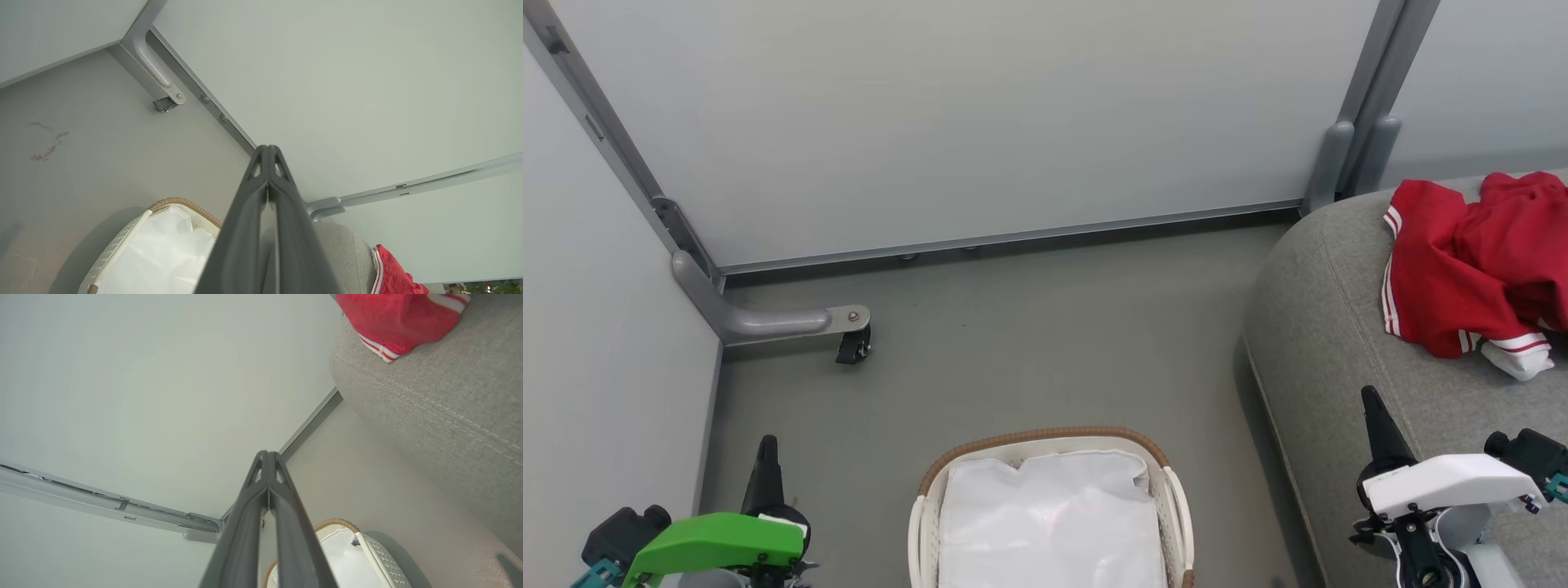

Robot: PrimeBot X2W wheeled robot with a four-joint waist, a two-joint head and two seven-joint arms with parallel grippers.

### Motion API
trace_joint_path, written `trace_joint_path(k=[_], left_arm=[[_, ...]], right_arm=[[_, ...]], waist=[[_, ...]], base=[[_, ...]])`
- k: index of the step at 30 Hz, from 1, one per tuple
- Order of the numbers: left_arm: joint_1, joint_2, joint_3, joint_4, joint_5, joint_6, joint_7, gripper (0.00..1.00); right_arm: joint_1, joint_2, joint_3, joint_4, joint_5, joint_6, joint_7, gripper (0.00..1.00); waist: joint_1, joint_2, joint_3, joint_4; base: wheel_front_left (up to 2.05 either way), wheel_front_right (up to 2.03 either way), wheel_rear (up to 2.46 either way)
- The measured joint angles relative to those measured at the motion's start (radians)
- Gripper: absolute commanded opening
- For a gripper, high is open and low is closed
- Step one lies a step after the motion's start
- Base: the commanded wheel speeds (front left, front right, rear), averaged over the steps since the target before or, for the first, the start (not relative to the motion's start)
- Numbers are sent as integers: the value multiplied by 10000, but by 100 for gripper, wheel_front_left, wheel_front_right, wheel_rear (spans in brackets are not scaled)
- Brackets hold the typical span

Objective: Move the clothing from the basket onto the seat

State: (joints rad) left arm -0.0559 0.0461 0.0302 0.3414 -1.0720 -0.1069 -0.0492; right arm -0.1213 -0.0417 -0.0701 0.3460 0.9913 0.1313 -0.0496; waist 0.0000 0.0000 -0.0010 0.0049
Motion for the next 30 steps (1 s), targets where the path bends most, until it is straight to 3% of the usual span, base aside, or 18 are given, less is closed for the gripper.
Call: trace_joint_path(k=[30], left_arm=[[-197, 4, 391, -456, -2594, -117, 805, 0]], right_arm=[[34, -27, -203, -477, 2987, 0, 788, 0]], waist=[[0, 0, 17, -20]], base=[[0, 0, 0]])
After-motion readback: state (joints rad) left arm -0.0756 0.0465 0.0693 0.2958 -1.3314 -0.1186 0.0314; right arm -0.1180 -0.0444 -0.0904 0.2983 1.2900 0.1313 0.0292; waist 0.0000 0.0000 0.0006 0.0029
